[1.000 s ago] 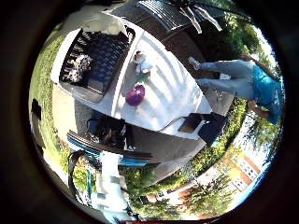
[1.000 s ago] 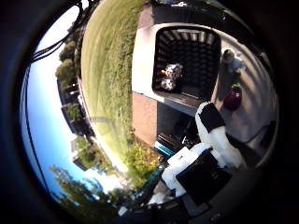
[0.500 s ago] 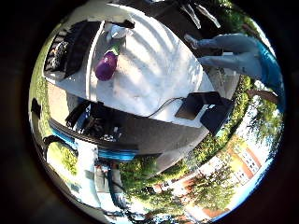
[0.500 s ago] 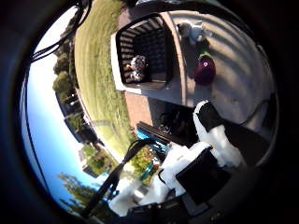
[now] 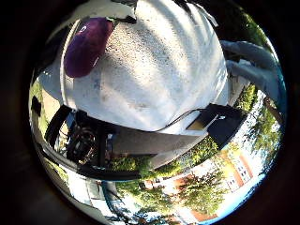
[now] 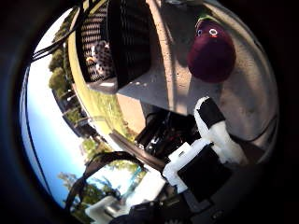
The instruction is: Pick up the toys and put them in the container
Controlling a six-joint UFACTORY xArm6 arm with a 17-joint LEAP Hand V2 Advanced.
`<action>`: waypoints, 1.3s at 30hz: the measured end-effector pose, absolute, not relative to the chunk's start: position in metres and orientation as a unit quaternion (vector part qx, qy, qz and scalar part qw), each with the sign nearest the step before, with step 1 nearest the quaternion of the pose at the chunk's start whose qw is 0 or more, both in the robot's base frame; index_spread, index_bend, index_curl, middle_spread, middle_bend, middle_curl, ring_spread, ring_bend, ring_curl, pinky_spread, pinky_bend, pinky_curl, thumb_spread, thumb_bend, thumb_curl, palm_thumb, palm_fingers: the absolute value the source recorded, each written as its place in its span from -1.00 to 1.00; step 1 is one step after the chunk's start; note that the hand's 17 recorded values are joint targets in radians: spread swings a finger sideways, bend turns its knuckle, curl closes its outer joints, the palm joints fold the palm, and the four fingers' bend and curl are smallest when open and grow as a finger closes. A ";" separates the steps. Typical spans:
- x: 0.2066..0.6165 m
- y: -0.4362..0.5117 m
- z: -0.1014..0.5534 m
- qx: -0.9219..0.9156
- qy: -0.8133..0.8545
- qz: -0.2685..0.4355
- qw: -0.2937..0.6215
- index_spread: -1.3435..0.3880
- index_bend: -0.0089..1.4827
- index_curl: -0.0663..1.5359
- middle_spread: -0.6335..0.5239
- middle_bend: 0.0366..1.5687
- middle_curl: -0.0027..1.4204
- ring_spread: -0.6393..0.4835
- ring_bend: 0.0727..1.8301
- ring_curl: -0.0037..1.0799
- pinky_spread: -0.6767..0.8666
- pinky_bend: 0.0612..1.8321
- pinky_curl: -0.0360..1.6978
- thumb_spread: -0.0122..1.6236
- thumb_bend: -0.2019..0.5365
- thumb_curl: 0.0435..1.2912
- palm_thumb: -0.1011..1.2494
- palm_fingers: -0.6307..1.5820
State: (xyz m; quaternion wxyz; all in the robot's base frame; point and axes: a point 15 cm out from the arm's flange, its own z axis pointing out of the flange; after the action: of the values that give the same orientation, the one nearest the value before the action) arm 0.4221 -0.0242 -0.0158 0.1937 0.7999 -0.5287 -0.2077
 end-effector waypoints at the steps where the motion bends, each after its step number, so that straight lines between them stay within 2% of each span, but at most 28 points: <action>1: 0.420 -0.025 -0.021 0.799 -0.527 -0.208 0.200 0.15 -0.74 -0.53 0.19 -0.83 -0.56 0.62 -0.70 -0.44 0.46 -0.46 -0.68 0.40 -0.52 -0.29 0.30 -0.38; 10: 0.409 -0.029 -0.062 0.796 -0.522 -0.194 0.240 0.16 -0.73 -0.53 0.17 -0.84 -0.57 0.60 -0.72 -0.43 0.45 -0.49 -0.69 0.37 -0.52 -0.31 0.31 -0.37; 15: 0.408 -0.033 -0.072 0.798 -0.514 -0.180 0.258 0.23 -0.71 -0.51 0.13 -0.83 -0.58 0.58 -0.70 -0.42 0.44 -0.47 -0.69 0.36 -0.51 -0.31 0.34 -0.23; 16: 0.412 -0.031 -0.074 0.802 -0.513 -0.172 0.254 0.25 -0.71 -0.51 0.10 -0.82 -0.58 0.57 -0.64 -0.41 0.42 -0.46 -0.70 0.35 -0.50 -0.31 0.38 -0.12; 17: 0.417 -0.030 -0.076 0.805 -0.512 -0.163 0.250 0.24 -0.70 -0.51 0.05 -0.72 -0.54 0.53 -0.51 -0.34 0.39 -0.46 -0.71 0.34 -0.49 -0.30 0.41 0.08; 18: 0.424 -0.028 -0.078 0.809 -0.512 -0.153 0.244 0.24 -0.72 -0.52 0.03 -0.67 -0.53 0.51 -0.49 -0.36 0.38 -0.46 -0.72 0.34 -0.48 -0.30 0.43 0.17; 19: 0.429 -0.026 -0.079 0.813 -0.511 -0.143 0.239 0.21 -0.76 -0.53 -0.01 -0.61 -0.50 0.49 -0.37 -0.31 0.37 -0.45 -0.72 0.33 -0.49 -0.30 0.45 0.27; 21: 0.437 -0.025 -0.076 0.817 -0.511 -0.131 0.232 0.15 -0.86 -0.56 -0.07 -0.31 -0.36 0.42 -0.09 -0.12 0.35 -0.46 -0.71 0.32 -0.49 -0.29 0.49 0.40; 23: 0.440 -0.026 -0.073 0.818 -0.513 -0.127 0.229 0.08 -0.85 -0.58 -0.13 -0.12 -0.24 0.33 0.14 0.08 0.34 -0.37 -0.68 0.31 -0.50 -0.28 0.52 0.38; 26: 0.457 -0.029 -0.055 0.822 -0.519 -0.106 0.209 -0.04 -0.72 -0.59 -0.22 0.05 -0.09 0.20 0.28 0.25 0.34 -0.14 -0.60 0.30 -0.51 -0.26 0.54 0.43; 27: 0.465 -0.033 -0.046 0.823 -0.524 -0.094 0.198 -0.11 -0.68 -0.59 -0.26 0.12 -0.02 0.16 0.30 0.30 0.33 0.04 -0.55 0.29 -0.50 -0.25 0.55 0.50; 31: 0.471 -0.053 -0.016 0.814 -0.549 -0.076 0.174 -0.25 -0.57 -0.56 -0.30 0.27 0.12 0.05 0.33 0.41 0.27 0.36 -0.39 0.31 -0.44 -0.17 0.66 0.54; 35: 0.462 -0.065 0.033 0.803 -0.563 -0.077 0.180 -0.40 -0.42 -0.50 -0.32 0.37 0.25 -0.02 0.37 0.50 0.19 0.54 -0.27 0.33 -0.47 -0.08 0.67 0.48; 39: 0.441 -0.067 0.100 0.796 -0.566 -0.094 0.193 -0.52 -0.29 -0.41 -0.34 0.43 0.34 -0.07 0.42 0.58 0.14 0.64 -0.18 0.35 -0.48 -0.01 0.67 0.42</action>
State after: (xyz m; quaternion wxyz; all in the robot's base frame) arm 0.4410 -0.0668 0.1004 0.1935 0.7956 -0.5663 -0.0940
